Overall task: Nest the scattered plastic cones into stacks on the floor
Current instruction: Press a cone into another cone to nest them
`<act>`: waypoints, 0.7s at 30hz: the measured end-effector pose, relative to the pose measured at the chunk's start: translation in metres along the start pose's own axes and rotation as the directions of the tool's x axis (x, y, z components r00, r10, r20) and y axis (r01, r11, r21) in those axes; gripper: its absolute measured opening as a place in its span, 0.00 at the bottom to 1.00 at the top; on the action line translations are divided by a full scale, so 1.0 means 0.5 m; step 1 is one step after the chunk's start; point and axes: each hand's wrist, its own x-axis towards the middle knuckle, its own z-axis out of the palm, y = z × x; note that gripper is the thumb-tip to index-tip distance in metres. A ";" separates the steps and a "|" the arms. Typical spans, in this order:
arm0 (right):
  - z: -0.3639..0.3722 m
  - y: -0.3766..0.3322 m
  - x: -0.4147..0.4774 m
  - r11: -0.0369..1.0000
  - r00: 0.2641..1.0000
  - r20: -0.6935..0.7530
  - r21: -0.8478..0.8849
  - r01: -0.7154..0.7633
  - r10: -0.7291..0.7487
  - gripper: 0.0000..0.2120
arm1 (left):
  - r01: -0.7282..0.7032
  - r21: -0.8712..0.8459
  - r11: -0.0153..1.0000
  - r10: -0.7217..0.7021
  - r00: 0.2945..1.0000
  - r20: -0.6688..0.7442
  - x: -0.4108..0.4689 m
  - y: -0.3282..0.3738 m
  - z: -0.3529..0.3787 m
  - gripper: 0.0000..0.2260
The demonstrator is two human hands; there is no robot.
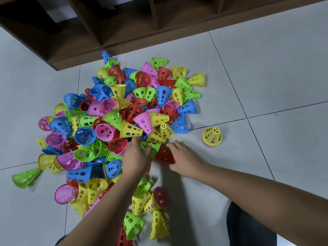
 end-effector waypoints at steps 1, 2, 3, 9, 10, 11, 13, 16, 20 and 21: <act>0.002 -0.002 0.005 1.000 1.000 -0.010 0.010 -0.003 0.003 0.33 | 0.011 -0.016 1.000 -0.011 1.000 0.007 0.003 0.003 0.001 0.21; 0.005 -0.004 0.009 1.000 1.000 -0.021 0.020 -0.004 0.004 0.31 | 0.014 -0.034 0.999 -0.014 1.000 0.011 0.004 0.006 0.002 0.20; 0.008 -0.005 0.012 1.000 1.000 -0.025 0.027 -0.005 0.006 0.29 | 0.007 -0.047 0.999 -0.007 1.000 0.014 0.005 0.007 0.003 0.19; 0.011 0.009 0.001 0.986 0.998 -0.032 0.163 -0.042 0.048 0.24 | -0.028 -0.083 0.996 0.032 0.998 0.053 -0.001 0.013 0.015 0.21; 0.009 0.013 -0.008 0.978 0.998 -0.042 0.202 -0.046 0.056 0.23 | -0.030 -0.115 0.993 0.036 0.998 0.048 -0.006 0.020 0.011 0.21; 0.007 0.016 -0.018 0.969 0.996 -0.052 0.242 -0.052 0.066 0.23 | -0.027 -0.154 0.988 0.035 0.998 0.046 -0.011 0.027 0.007 0.20; -0.001 0.020 -0.042 0.940 0.993 -0.076 0.335 -0.057 0.087 0.24 | 0.021 -0.284 0.959 0.002 0.997 0.079 -0.023 0.042 -0.004 0.16; -0.025 0.024 -0.081 0.879 0.984 -0.130 0.475 -0.047 0.123 0.27 | 0.144 -0.551 0.822 -0.018 0.974 0.228 -0.041 0.066 -0.016 0.13; -0.073 0.031 -0.135 0.817 0.964 -0.202 0.576 -0.026 0.173 0.24 | 0.186 -0.711 0.678 0.018 0.963 0.269 -0.049 0.103 -0.030 0.11; -0.085 0.032 -0.147 0.811 0.956 -0.229 0.585 -0.013 0.181 0.22 | 0.183 -0.737 0.651 0.028 0.964 0.263 -0.047 0.110 -0.032 0.12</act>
